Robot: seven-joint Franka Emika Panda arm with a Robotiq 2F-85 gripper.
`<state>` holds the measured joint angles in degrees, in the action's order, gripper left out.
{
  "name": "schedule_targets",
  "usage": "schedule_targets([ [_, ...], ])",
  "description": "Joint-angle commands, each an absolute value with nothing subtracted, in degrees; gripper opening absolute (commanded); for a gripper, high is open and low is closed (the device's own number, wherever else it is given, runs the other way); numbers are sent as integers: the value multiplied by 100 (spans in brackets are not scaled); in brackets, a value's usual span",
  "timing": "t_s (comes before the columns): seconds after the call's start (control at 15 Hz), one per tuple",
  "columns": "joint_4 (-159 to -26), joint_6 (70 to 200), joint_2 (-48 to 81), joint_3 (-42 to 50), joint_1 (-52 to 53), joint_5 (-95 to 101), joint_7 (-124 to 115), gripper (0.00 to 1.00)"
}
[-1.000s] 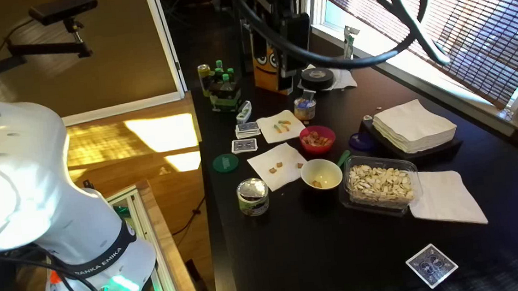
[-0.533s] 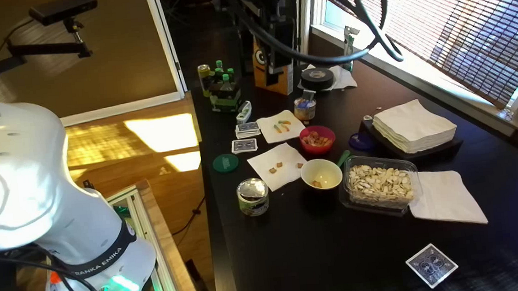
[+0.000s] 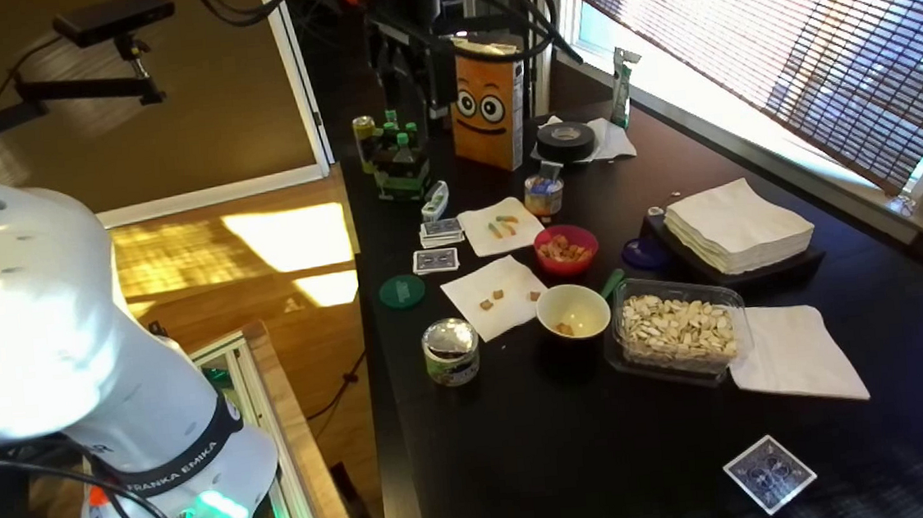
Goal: Put the lid on the jar
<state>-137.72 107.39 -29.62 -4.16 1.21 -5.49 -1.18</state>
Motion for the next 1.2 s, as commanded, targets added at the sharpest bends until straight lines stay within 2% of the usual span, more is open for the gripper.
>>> schedule_targets([
  [0.0,-14091,11577,-2726,-885,255,145,-344,100],
  [0.27,-14550,12586,-2455,-897,593,188,169,100],
  [0.33,-14346,12222,-2526,-896,514,153,-153,100],
  [0.87,-14370,12290,-2482,-855,551,143,-139,100],
  [1.13,-14305,12579,-2101,-930,929,149,766,100],
])
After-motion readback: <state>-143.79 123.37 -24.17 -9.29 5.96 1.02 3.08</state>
